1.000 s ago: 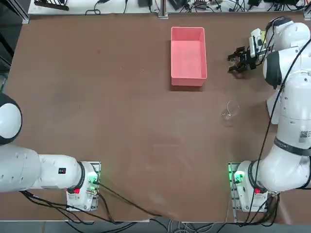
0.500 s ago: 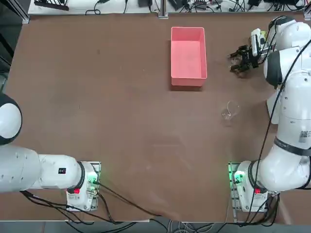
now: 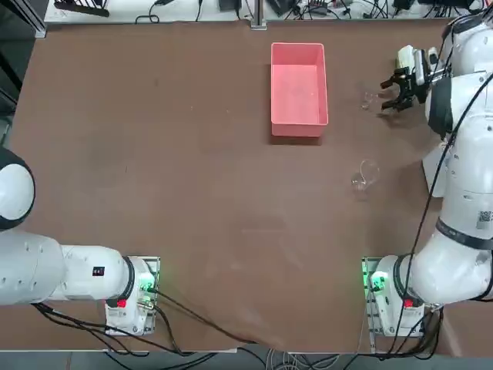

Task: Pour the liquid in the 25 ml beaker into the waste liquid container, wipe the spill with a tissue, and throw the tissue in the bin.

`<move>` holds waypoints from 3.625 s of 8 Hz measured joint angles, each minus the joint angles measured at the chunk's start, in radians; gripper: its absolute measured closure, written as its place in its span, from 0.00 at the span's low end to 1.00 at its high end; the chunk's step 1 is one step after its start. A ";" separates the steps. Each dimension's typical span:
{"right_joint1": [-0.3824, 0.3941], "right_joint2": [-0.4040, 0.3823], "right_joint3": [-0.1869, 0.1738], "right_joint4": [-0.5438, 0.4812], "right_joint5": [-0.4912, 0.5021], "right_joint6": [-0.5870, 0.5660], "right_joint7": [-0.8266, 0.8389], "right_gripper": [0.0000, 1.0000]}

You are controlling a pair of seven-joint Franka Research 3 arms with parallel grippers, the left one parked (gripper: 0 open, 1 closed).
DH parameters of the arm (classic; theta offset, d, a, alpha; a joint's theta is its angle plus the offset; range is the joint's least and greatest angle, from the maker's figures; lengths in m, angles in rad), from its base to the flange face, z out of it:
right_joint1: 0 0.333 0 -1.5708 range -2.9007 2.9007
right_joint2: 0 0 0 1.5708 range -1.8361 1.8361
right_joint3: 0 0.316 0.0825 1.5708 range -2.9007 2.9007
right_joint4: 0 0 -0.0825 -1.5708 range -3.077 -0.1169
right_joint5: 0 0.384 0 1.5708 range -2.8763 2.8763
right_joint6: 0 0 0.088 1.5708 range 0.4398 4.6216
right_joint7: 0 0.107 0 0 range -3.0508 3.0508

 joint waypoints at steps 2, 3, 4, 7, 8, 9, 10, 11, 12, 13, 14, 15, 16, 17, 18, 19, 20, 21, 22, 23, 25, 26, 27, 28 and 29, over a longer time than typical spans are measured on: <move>0.007 -0.074 -0.075 -0.010 -0.085 -0.005 0.017 0.00; 0.027 -0.104 -0.133 -0.011 -0.115 -0.008 0.063 0.00; 0.063 -0.120 -0.196 -0.014 -0.133 -0.010 0.115 0.00; 0.178 -0.127 -0.329 -0.017 -0.157 0.009 0.367 0.00; 0.203 -0.126 -0.339 -0.011 -0.184 0.048 0.484 0.00; 0.222 -0.125 -0.340 0.013 -0.240 0.099 0.629 0.00; 0.236 -0.121 -0.339 0.058 -0.307 0.138 0.794 0.00; 0.247 -0.115 -0.339 0.106 -0.364 0.161 0.955 0.00; 0.258 -0.106 -0.339 0.140 -0.411 0.179 1.095 0.00; 0.266 -0.093 -0.339 0.164 -0.444 0.194 1.219 0.00; 0.271 -0.071 -0.338 0.191 -0.461 0.203 1.362 0.00; 0.272 -0.045 -0.335 0.214 -0.469 0.205 1.517 0.00; 0.270 -0.020 -0.324 0.228 -0.471 0.211 1.650 0.00; 0.268 0.007 -0.310 0.248 -0.474 0.229 1.776 0.00; 0.262 0.040 -0.303 0.276 -0.479 0.253 1.875 0.00; 0.249 0.076 -0.298 0.310 -0.488 0.269 1.929 0.00; 0.225 0.109 -0.285 0.346 -0.496 0.276 1.966 0.00; 0.196 0.138 -0.266 0.382 -0.499 0.277 2.016 0.00; 0.169 0.162 -0.247 0.414 -0.501 0.277 2.066 0.00; 0.145 0.178 -0.223 0.443 -0.507 0.277 2.094 0.00; 0.093 0.189 -0.168 0.497 -0.535 0.275 2.134 0.00; 0.074 0.190 -0.145 0.514 -0.555 0.274 2.148 0.00; 0.063 0.191 -0.131 0.521 -0.561 0.273 2.151 0.00; 0.061 0.191 -0.127 0.524 -0.561 0.272 2.152 0.00; 0.060 0.191 -0.124 0.527 -0.561 0.272 2.164 0.00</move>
